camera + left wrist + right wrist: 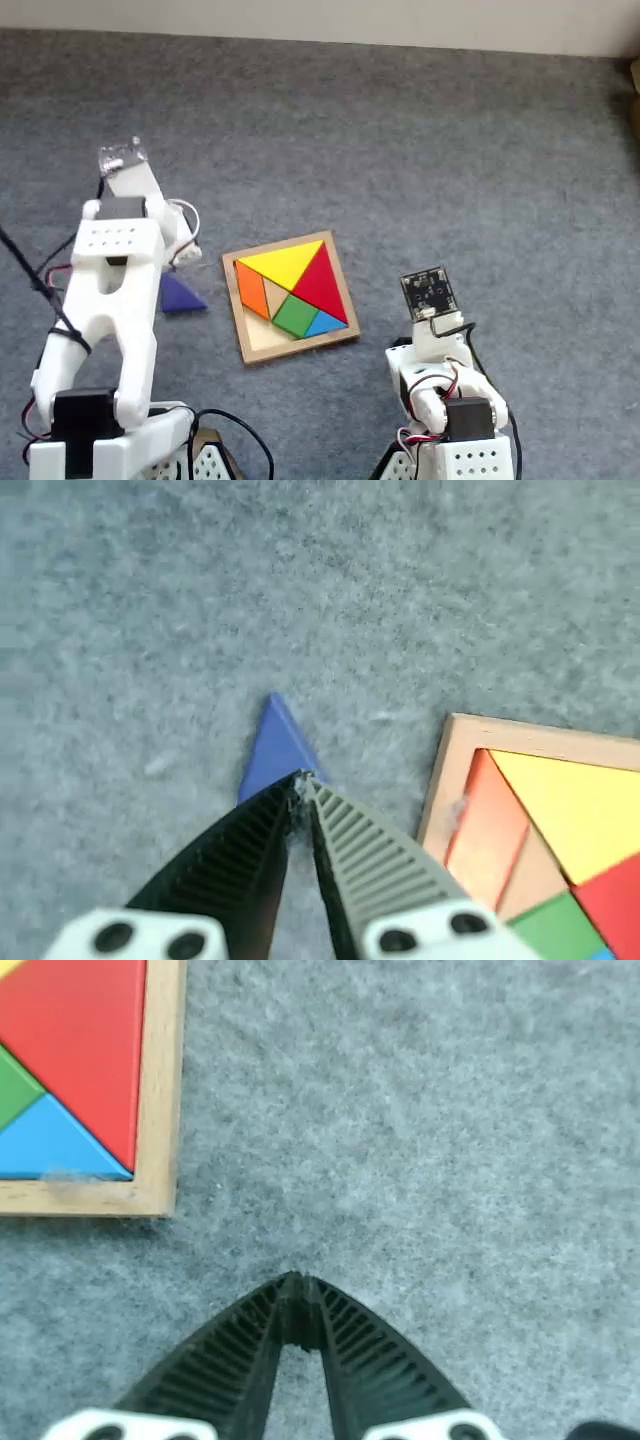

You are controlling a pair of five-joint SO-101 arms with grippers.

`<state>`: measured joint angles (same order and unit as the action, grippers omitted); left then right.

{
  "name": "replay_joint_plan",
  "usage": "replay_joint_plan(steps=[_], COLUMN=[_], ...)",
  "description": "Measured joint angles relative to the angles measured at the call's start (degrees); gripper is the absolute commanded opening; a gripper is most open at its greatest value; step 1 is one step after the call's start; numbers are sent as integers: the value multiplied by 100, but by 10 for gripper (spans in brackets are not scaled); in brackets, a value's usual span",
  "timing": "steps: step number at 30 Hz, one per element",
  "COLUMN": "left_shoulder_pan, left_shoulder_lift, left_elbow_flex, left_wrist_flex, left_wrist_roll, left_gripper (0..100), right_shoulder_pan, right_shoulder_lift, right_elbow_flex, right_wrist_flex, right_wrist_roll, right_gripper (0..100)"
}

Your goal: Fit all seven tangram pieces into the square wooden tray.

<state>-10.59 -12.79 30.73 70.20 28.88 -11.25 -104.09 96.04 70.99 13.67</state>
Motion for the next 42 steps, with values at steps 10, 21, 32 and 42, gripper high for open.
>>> replay_joint_plan(steps=[10,21,32,42], left_shoulder_pan=[-273,-624,-624,-668], left_shoulder_lift=[9,9,18,862], left_elbow_flex=[-70,1301,1793,1486], left_wrist_flex=[765,-659,-1371,-1389], left_wrist_roll=[686,703,703,703], left_gripper=[300,268,267,266], right_shoulder_pan=[0,0,0,0], right_shoulder_lift=[0,0,0,0], right_elbow_flex=[0,0,0,0], right_wrist_flex=[0,0,0,0], right_wrist_roll=[0,0,0,0], right_gripper=[8,8,8,8])
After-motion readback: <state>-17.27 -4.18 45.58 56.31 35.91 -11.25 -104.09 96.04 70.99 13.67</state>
